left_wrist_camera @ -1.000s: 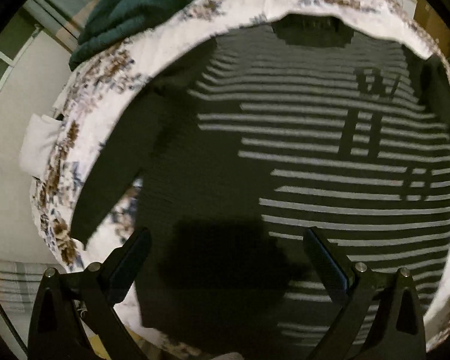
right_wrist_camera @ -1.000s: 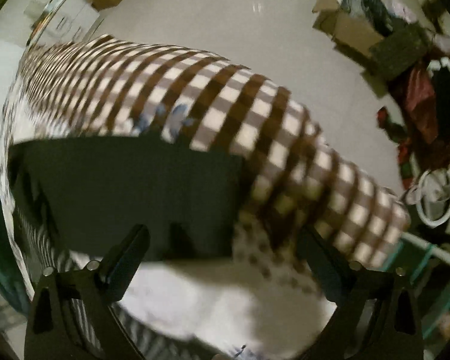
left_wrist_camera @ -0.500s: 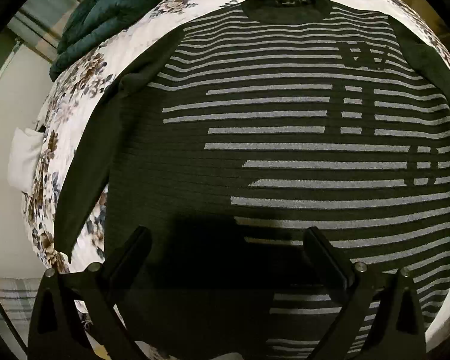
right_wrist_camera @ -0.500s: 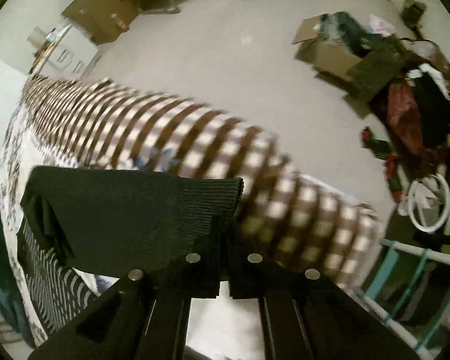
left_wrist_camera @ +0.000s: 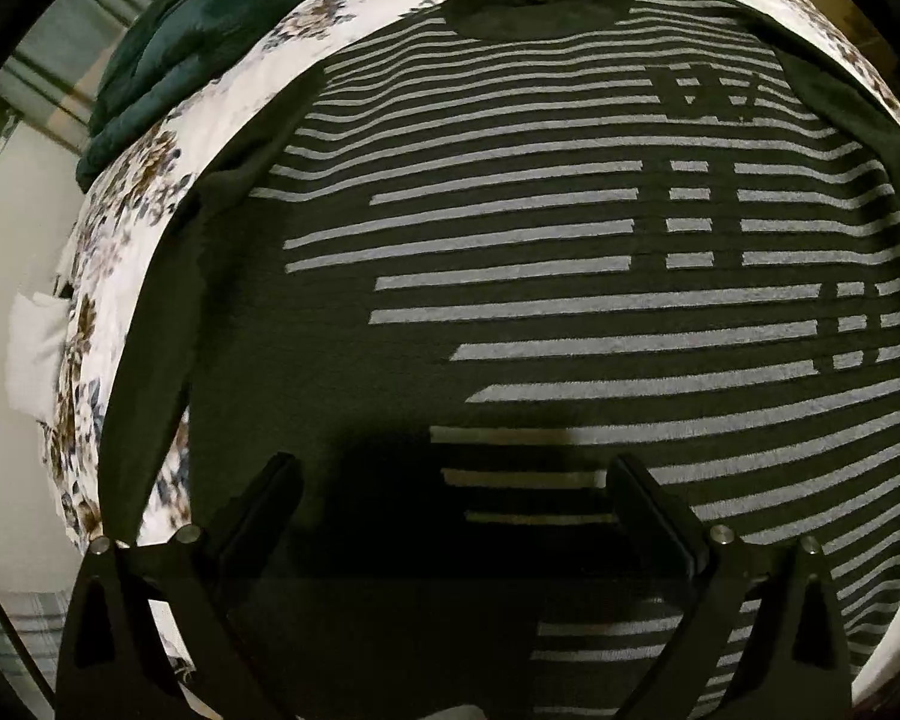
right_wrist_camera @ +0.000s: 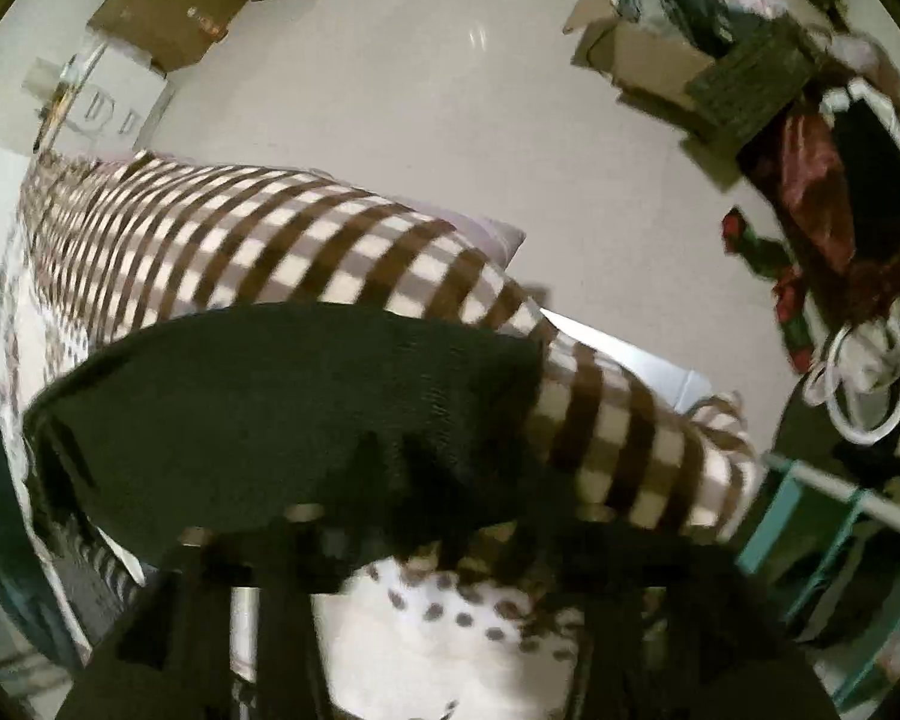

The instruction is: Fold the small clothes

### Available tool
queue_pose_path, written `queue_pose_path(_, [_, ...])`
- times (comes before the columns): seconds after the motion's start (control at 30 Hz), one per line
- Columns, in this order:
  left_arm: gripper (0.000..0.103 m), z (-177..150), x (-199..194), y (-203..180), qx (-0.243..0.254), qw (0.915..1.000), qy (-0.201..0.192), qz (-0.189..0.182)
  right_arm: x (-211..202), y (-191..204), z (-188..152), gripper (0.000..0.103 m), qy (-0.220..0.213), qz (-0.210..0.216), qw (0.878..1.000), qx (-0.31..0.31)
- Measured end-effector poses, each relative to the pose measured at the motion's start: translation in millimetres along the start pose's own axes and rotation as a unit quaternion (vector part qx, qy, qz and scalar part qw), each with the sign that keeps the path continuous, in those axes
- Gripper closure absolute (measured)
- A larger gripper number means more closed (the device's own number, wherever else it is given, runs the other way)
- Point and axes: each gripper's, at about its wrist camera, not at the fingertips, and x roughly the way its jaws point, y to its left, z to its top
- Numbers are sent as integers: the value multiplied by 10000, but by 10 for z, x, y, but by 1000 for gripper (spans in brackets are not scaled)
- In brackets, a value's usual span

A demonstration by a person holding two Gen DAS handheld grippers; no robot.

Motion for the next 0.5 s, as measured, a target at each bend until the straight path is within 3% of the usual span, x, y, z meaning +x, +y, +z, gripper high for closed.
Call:
queue_pose_path(0.13, [0,13,52,-30,59,10000,29,-23,253,-182,-13,42,211,407,9974,563])
queue_pose_path(0.23, [0,17,69,-22,60,10000,42,-38,299,-179,-15,41,38,686,9949,737])
queue_pose_path(0.27, [0,22,75,-9,53,10000,45,-40,283,-161,-19,56,-64,802,9937,782])
queue_pose_path(0.3, [0,29,83,8,42,10000,50,-35,264,-122,-26,89,-158,982,9918,803])
queue_pose_path(0.33, [0,42,91,35,23,10000,56,-28,242,-81,-7,98,-163,919,9925,786])
queue_pose_path(0.5, [0,125,90,295,-237,9997,53,-6,-174,394,-65,100,-644,853,9934,414])
